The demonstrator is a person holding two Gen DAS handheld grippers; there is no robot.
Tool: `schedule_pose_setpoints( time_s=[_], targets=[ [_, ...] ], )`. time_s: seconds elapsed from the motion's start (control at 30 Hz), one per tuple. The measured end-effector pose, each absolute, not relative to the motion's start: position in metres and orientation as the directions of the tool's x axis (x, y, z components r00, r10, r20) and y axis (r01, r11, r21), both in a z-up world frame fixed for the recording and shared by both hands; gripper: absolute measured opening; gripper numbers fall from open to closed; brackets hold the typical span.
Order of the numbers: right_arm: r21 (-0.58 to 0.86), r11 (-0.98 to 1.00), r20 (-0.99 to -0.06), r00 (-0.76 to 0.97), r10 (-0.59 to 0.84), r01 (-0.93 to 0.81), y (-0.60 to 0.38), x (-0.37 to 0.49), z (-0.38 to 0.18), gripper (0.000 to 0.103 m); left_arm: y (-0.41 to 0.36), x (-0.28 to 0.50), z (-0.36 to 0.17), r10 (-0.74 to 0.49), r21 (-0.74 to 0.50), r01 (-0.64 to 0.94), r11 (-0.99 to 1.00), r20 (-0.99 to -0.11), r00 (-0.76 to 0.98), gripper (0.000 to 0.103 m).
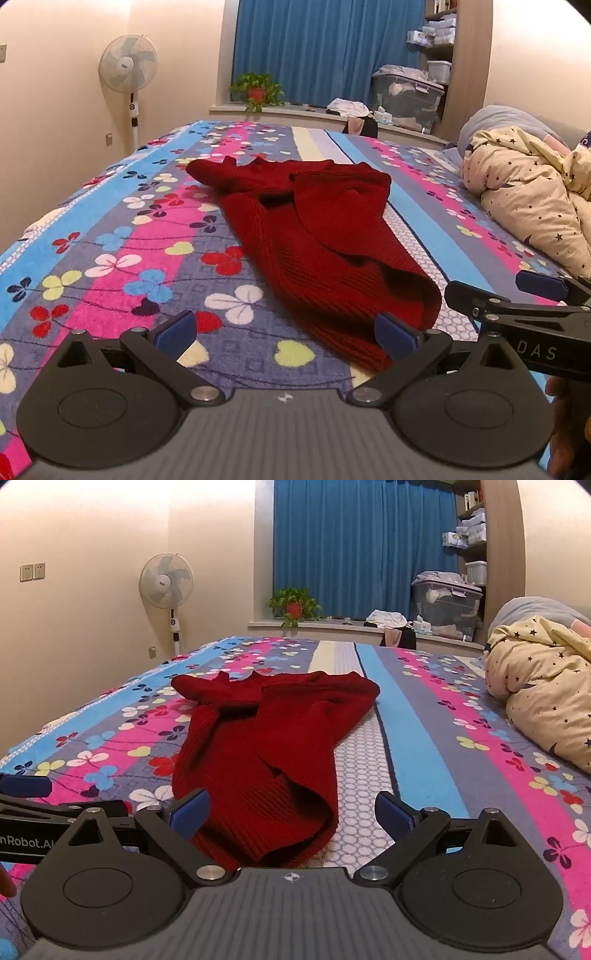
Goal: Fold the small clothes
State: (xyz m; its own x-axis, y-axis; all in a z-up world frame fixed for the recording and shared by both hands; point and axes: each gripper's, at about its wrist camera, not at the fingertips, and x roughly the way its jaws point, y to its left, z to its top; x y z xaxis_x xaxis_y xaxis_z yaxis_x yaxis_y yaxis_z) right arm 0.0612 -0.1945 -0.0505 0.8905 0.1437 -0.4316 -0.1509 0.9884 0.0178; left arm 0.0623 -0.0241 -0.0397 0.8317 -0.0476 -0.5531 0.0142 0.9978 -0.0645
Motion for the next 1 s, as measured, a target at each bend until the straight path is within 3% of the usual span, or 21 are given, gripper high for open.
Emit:
schedule_pose_setpoints(
  time_s=[0.33,1.0],
  targets=[
    [0.017,0.989,-0.445,0.885,0.139,-0.147,-0.194,0.0683,-0.0459,0.096,-0.0247,0.0614,-0.0383,-0.045,-0.062,0.013,0.998,-0.561,0.827,0.102],
    [-0.001,0.99,-0.385,0.913,0.132,-0.144,-0.1897,0.0614,-0.0465,0.095,-0.0267,0.0602,-0.0382,-0.049,-0.062,0.017,0.998,-0.561,0.826,0.102]
  ],
)
